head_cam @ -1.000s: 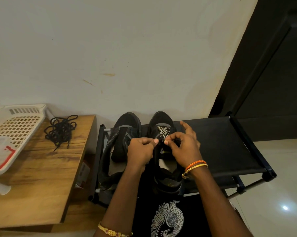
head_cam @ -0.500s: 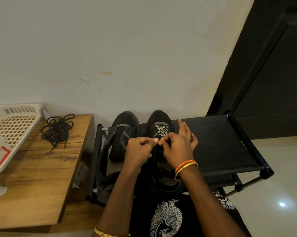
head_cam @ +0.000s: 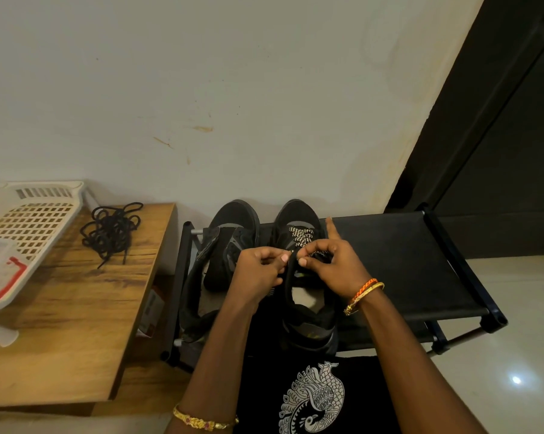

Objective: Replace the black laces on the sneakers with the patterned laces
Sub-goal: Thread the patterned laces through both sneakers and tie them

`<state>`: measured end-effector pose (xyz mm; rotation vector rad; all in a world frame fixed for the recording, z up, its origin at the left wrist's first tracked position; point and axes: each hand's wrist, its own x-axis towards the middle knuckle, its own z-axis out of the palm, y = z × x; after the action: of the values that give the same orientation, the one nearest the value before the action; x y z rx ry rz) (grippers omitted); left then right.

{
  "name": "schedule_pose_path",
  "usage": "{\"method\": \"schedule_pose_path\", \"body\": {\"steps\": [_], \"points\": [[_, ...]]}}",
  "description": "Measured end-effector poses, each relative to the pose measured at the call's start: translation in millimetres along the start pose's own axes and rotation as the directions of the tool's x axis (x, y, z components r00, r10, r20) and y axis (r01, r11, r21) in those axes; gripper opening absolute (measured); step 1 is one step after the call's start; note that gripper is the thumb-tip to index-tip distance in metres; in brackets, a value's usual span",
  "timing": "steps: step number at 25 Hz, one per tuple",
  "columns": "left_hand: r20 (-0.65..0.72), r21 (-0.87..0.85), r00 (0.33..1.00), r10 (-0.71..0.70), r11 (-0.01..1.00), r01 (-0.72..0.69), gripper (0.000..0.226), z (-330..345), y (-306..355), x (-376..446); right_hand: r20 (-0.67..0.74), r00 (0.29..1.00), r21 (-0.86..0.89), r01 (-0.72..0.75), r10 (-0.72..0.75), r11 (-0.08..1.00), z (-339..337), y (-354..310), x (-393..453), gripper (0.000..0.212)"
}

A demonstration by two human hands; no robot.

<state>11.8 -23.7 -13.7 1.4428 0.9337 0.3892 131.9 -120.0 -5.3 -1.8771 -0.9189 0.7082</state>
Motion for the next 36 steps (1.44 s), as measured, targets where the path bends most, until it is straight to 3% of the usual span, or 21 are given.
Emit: {"method": "schedule_pose_path", "body": {"steps": [11,15,21,27,31,36], "points": [[0.024,0.011,0.995,0.097,0.995,-0.097,0.016,1,-1,-2,-0.166,0.985,0.007,0.04,-0.039,0.999,12,13,1,0.028],[0.044,0.037,0.991,0.125,0.991,-0.126,0.015,-1,-1,1,-0.131,0.99,0.038,0.059,-0.054,0.998,9,14,5,0.027],[0.004,0.234,0.975,0.223,0.948,-0.218,0.009,0,-2,1,-0.14,0.989,0.043,0.056,-0.049,0.997,7,22,10,0.036],[-0.162,0.132,0.965,0.207,0.973,-0.187,0.015,4,9,-6,-0.185,0.982,-0.21,-0.083,0.044,0.974,9,24,3,0.07],[-0.373,0.201,0.878,0.3,0.95,-0.239,0.018,-19,26,-14,-0.227,0.964,-0.248,-0.192,0.136,0.95,7,21,-3,0.083],[-0.649,0.327,0.658,0.383,0.921,-0.213,0.007,-91,53,-21,-0.232,0.941,-0.182,-0.29,0.245,0.94,5,16,-8,0.091]]}}
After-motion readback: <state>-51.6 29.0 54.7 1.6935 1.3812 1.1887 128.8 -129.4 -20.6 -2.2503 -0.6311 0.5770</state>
